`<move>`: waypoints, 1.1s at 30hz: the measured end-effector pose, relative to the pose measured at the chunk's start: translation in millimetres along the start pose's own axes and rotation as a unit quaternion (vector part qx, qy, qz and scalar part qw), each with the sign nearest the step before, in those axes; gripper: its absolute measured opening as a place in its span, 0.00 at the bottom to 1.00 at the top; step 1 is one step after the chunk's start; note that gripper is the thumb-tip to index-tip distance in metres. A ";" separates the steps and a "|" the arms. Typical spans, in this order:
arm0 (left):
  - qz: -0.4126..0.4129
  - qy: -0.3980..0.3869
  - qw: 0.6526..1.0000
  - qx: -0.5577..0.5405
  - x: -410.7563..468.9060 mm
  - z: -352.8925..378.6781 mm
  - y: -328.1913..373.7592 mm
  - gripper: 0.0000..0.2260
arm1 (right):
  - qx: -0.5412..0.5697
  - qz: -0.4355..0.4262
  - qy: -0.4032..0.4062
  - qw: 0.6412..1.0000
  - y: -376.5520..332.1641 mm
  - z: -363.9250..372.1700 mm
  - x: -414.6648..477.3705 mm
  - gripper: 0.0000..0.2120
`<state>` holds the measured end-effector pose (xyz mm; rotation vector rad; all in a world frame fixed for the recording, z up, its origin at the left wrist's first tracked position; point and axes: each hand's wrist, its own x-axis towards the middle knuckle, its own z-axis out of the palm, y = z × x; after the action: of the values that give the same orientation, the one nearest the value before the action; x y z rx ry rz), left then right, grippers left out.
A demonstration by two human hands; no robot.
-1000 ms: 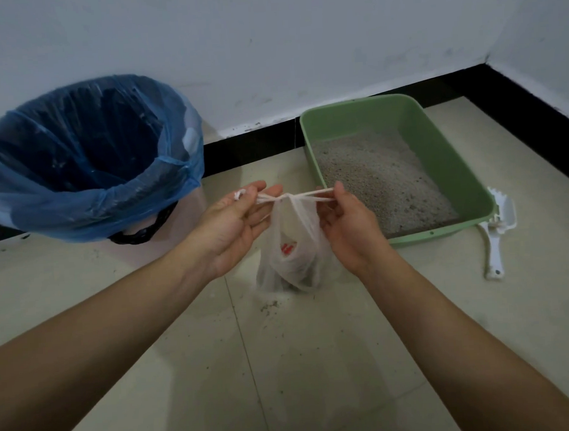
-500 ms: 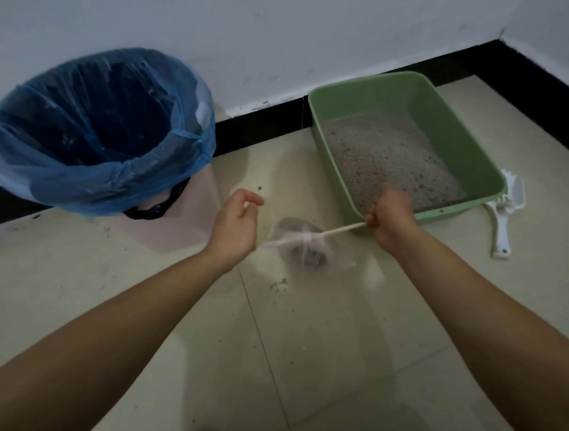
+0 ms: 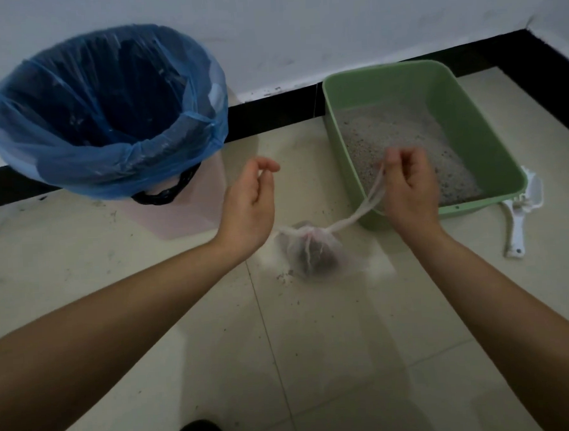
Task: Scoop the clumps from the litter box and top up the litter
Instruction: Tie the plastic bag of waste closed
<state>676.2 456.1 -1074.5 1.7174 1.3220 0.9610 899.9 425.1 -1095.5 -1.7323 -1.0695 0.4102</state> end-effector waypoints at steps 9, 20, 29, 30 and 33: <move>-0.271 -0.070 0.960 -0.017 -12.6 1.2 -26.0 0.47 | -0.203 -0.155 -0.003 0.967 21.0 -10.8 -32.5 0.21; -0.462 -0.296 0.829 -0.111 -17.9 -11.4 -49.0 0.33 | -0.188 -0.037 -0.260 0.947 54.6 29.2 -67.5 0.18; -0.403 -0.103 0.814 -0.405 -16.7 -0.2 -43.0 0.23 | 0.143 0.278 -0.193 0.930 37.9 49.6 -66.1 0.07; -0.394 -0.113 0.837 -0.363 -16.5 1.0 -44.3 0.18 | 0.149 0.287 -0.199 0.925 37.6 50.4 -66.5 0.06; -0.372 -0.127 0.895 -0.211 -14.7 10.8 -48.9 0.08 | 0.143 0.267 -0.215 0.928 36.9 53.9 -71.5 0.08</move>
<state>663.0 449.5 -1124.5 0.8455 1.3110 0.4937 840.3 395.0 -1165.8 -1.6860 -0.7600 1.2746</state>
